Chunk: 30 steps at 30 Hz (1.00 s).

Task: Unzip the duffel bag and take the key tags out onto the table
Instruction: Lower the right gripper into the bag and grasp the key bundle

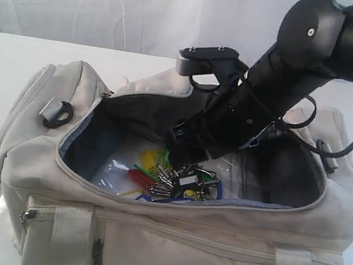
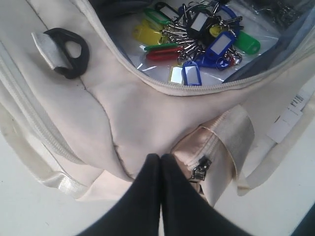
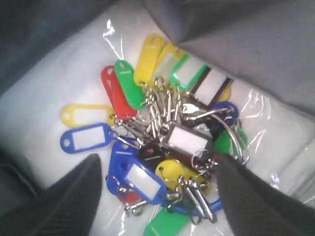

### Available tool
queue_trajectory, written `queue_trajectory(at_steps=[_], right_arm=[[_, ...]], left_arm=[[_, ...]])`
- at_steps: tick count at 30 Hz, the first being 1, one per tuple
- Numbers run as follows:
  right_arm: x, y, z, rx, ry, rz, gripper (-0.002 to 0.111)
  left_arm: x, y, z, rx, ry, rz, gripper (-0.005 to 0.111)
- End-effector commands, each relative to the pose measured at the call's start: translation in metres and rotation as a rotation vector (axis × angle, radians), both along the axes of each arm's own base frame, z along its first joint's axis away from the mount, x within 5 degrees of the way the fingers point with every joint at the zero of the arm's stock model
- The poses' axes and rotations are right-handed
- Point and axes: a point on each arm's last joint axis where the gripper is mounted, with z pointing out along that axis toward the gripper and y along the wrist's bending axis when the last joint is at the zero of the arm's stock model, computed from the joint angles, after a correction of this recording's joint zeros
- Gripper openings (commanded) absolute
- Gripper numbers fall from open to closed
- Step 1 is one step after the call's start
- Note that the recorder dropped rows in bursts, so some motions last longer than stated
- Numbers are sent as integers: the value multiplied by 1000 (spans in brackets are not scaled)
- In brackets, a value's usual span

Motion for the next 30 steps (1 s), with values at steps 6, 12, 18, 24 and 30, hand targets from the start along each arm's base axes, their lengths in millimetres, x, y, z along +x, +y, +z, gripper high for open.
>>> queue_trajectory(at_steps=[6,12,18,24,30], right_arm=[[13,3,-26,-25,66,-98,77],[29,7,-52,-38,42,-138,77],[41,8,-84,-91,69,-157,77],[47,19,-97,-91,81,-145,71],[50,33,-83,-74,44,-104,63]], left_arm=[[-2,-1,0,-18,1,-2,0],[-1,-1,1,-20,-8,3,0],[-1,-1,1,-21,-13,6,0],[-1,-1,2,-22,-17,9,0],[-1,-1,2,-22,-19,9,0]])
